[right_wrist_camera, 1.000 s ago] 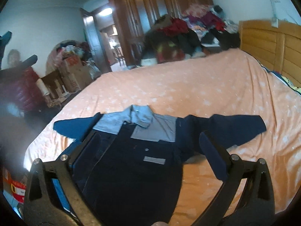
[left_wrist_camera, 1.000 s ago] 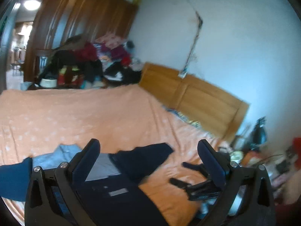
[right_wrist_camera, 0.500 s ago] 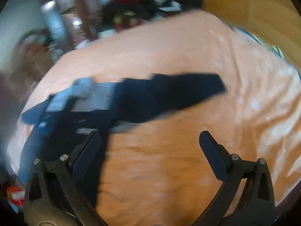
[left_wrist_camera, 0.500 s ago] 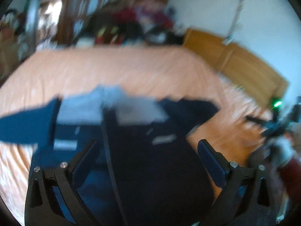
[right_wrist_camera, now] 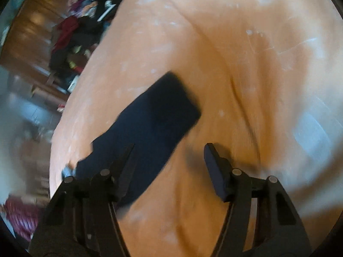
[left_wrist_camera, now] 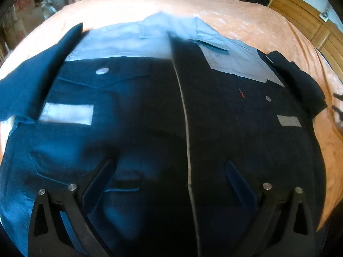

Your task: Fold small clothes

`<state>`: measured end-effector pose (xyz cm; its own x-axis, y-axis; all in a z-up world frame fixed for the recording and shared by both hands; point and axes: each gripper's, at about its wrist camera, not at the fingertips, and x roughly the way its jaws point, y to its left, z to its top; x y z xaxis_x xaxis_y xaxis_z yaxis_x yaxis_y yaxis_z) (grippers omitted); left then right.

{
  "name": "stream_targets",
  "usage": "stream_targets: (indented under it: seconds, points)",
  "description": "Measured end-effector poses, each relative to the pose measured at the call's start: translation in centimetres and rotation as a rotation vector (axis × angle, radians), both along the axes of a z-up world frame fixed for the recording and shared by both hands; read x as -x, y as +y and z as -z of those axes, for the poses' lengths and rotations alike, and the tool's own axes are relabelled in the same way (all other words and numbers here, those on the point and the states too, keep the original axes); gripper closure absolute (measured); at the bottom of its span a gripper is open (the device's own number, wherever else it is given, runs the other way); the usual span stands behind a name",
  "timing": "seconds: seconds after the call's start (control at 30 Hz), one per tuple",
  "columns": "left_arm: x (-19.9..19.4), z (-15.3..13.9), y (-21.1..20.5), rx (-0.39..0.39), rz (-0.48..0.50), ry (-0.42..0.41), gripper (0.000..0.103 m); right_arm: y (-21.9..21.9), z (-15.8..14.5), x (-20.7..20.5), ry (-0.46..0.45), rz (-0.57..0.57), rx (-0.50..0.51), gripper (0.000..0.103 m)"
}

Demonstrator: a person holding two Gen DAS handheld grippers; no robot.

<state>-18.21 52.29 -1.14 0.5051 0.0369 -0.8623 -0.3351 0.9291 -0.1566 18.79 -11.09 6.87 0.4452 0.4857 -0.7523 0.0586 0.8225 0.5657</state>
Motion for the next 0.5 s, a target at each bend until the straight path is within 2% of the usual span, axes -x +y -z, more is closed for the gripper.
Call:
stream_targets:
  seconds: [0.1,0.23,0.27,0.3,0.33,0.37,0.43,0.5]
  points:
    - [0.7,0.0,0.3,0.010,0.000,-0.023,0.000,0.6,1.1,-1.4,-0.003,0.008,-0.036,0.040]
    - [0.0,0.1,0.1,0.009,-0.001,-0.020,0.000,2.0,1.7,-2.5,-0.006,-0.017,0.018,0.040]
    - [-0.1,0.2,0.1,0.006,-0.002,-0.022,0.000,2.1,1.6,-2.4,-0.015,-0.018,0.028,0.046]
    - [0.0,0.1,0.1,0.002,-0.004,-0.027,0.000,2.4,1.1,-2.3,-0.039,-0.012,0.037,0.066]
    - [0.0,0.1,0.0,0.000,-0.005,-0.031,0.000,2.4,0.4,-2.0,-0.061,-0.002,0.024,0.078]
    - [0.1,0.0,0.0,-0.001,-0.006,-0.033,0.000,2.5,-0.6,-1.4,-0.090,-0.003,-0.011,0.098]
    - [0.3,-0.5,0.1,0.011,-0.011,-0.035,0.001,4.1,-3.3,-0.1,-0.166,-0.047,-0.088,0.099]
    - [0.5,-1.0,0.4,0.035,-0.009,-0.043,0.001,8.5,-7.9,2.0,-0.262,-0.140,-0.160,0.099]
